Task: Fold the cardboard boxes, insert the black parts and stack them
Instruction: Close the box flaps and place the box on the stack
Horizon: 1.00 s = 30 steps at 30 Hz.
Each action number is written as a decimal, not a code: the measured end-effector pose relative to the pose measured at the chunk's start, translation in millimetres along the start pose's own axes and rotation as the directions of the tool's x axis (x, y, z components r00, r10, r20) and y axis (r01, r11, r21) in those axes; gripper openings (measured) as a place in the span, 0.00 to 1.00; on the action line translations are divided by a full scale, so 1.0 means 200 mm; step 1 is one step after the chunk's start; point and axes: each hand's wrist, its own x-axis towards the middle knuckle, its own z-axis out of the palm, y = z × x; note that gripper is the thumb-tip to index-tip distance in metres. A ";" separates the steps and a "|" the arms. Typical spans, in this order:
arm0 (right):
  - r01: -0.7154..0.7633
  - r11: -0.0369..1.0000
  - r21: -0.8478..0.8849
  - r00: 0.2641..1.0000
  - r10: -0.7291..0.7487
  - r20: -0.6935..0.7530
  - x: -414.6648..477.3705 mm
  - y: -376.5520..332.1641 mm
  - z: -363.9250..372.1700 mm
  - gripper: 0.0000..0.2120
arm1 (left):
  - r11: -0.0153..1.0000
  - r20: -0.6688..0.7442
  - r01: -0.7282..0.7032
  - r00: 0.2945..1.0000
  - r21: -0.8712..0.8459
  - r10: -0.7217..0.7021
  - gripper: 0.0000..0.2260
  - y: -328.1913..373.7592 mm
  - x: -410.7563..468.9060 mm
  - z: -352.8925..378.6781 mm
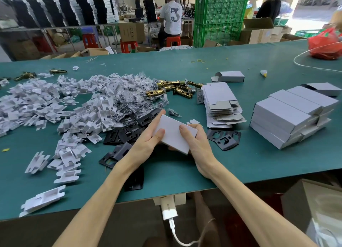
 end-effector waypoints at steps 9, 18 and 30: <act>0.047 0.974 -0.223 0.996 -0.061 -0.060 0.01 0.03 -0.01 0.13 | 0.998 -0.108 0.049 0.993 0.040 -0.044 0.21 0.00 0.04 0.00; 0.084 0.923 -0.375 0.992 -0.114 -0.060 -0.04 -0.02 0.01 0.32 | 0.988 -0.335 0.125 0.931 -0.089 -0.148 0.16 0.08 0.07 0.08; 0.347 0.197 -0.917 0.911 -0.302 0.280 -0.21 -0.10 -0.13 0.40 | 0.988 -0.133 0.107 0.984 -0.116 -0.122 0.14 0.22 -0.04 0.25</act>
